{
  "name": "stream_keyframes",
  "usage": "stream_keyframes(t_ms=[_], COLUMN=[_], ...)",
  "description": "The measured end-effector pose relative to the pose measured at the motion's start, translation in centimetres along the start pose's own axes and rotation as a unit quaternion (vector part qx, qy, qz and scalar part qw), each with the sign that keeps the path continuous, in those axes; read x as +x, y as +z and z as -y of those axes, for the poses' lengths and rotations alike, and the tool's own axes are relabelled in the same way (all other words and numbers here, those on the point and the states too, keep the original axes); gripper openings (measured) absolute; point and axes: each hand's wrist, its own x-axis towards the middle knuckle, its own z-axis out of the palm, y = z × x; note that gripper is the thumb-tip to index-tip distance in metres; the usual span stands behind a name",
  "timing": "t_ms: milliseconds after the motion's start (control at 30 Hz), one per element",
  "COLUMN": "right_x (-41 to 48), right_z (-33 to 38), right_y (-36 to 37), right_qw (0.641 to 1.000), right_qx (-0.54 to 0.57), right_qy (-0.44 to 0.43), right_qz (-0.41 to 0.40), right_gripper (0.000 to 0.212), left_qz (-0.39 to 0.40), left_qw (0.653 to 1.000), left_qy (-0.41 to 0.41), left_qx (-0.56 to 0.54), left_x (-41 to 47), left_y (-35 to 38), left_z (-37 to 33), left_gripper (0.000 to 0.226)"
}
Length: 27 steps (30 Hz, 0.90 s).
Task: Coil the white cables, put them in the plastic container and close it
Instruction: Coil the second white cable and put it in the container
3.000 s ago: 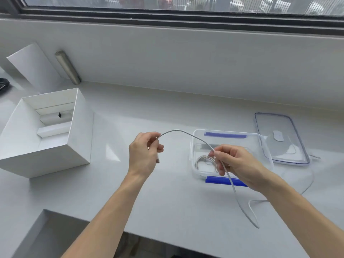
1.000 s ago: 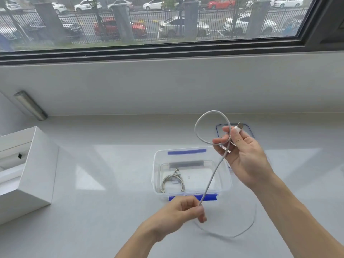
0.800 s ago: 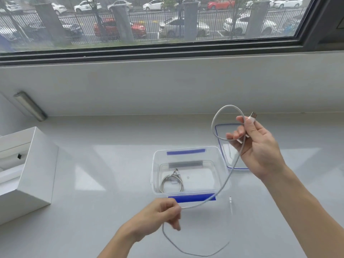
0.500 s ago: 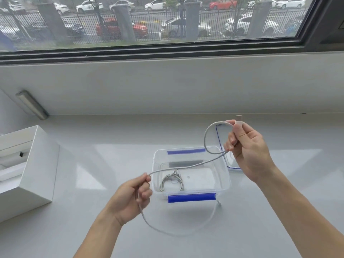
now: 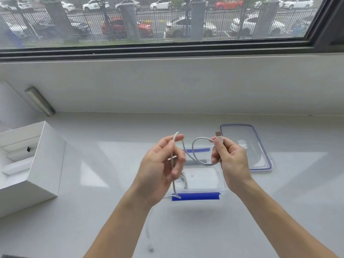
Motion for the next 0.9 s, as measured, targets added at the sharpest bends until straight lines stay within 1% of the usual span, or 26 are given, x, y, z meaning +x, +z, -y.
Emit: stream_keyframes(t_ms=[133,233,267,333,400,433,533,600,700,800,900], right_x=[-0.5,-0.9,-1.0,-1.3,-1.3,-1.3,-1.4,-1.5,-1.3,-0.9,-0.8], right_z=[-0.2,-0.5,-0.5,-0.4,-0.1,0.0,0.1,0.1,0.3,0.6,0.7], right_y=[0.5,0.5,0.4,0.2,-0.1,-0.2,-0.5,-0.5,-0.2,-0.2,-0.2], right_qw=[1.0,0.995,0.992,0.983,0.971,0.964,0.939,0.933,0.932,0.917,0.903], right_qx=[0.006,0.016,0.035,0.08,0.127,0.152,0.223,0.23,0.223,0.251,0.268], right_qy=[0.018,0.05,0.067,0.105,0.149,0.175,0.239,0.261,0.277,0.304,0.327], right_qz=[0.023,0.079,0.099,0.13,0.134,0.128,0.106,0.094,0.072,0.063,0.074], right_gripper=[0.02,0.026,0.028,0.031,0.029,0.027,0.024,0.023,0.021,0.025,0.029], left_qz=[0.024,0.008,0.005,0.012,0.011,0.006,-0.012,-0.019,-0.026,-0.069,-0.109], left_qw=[0.987,0.964,0.95,0.905,0.859,0.843,0.815,0.806,0.813,0.82,0.817], left_qy=[0.04,0.053,0.067,0.108,0.144,0.16,0.206,0.235,0.26,0.299,0.331], left_qx=[0.156,0.259,0.304,0.412,0.491,0.514,0.541,0.543,0.52,0.483,0.46], left_x=[0.3,1.1,1.3,1.5,1.4,1.2,0.9,0.9,0.8,0.7,0.6], left_y=[2.0,2.5,2.6,2.6,2.6,2.5,2.5,2.3,2.4,2.4,2.4], left_z=[1.8,3.3,3.8,4.8,5.6,6.0,6.7,7.3,8.2,8.8,9.5], left_gripper=[0.021,0.022,0.022,0.021,0.024,0.026,0.032,0.03,0.022,0.025,0.025])
